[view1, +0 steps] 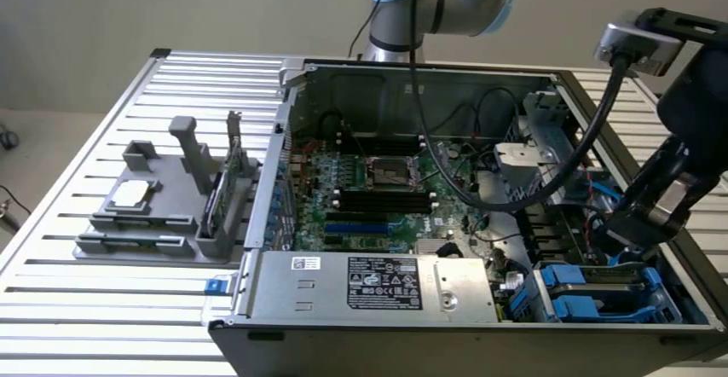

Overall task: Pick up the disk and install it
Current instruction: 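Insert the first disk wire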

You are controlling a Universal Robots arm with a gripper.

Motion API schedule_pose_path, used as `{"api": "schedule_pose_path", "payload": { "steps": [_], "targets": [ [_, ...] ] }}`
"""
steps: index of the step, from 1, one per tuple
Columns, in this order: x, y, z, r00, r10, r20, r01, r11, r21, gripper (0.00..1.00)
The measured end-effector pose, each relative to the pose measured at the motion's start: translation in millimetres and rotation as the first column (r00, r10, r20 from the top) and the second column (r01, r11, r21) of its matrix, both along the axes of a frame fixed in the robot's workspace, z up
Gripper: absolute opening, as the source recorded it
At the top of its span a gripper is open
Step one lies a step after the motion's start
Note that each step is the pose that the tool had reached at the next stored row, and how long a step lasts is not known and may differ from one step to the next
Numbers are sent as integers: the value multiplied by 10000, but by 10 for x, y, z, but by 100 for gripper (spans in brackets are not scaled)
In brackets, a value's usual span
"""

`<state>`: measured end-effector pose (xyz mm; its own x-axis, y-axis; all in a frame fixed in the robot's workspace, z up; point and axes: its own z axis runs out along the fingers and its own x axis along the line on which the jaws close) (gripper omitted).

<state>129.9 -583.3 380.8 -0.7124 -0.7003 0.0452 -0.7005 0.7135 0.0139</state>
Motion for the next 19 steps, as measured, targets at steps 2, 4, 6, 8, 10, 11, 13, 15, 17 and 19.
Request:
{"api": "schedule_pose_path", "payload": {
  "steps": [2, 4, 6, 8, 10, 11, 13, 15, 17, 19],
  "targets": [
    [0, 0, -6, 9994, -360, 0, 360, 9994, 0, 22],
    [0, 0, -12, 9974, -718, 0, 718, 9974, 0, 22],
    [0, 0, -18, 9942, -1077, 0, 1077, 9942, 0, 22],
    [0, 0, -26, 9894, -1449, 0, 1449, 9894, 0, 22],
    [0, 0, -32, 9837, -1799, 0, 1799, 9837, 0, 22],
    [0, 0, -36, 9803, -1976, 0, 1976, 9803, 0, 22],
    [0, 0, -43, 9723, -2337, 0, 2337, 9723, 0, 22],
    [0, 0, -51, 9633, -2685, 0, 2685, 9633, -1, 22],
    [0, 0, -58, 9530, -3030, 0, 3030, 9530, 0, 22],
    [0, 0, -66, 9409, -3387, 0, 3387, 9409, -1, 22]
  ]
}}
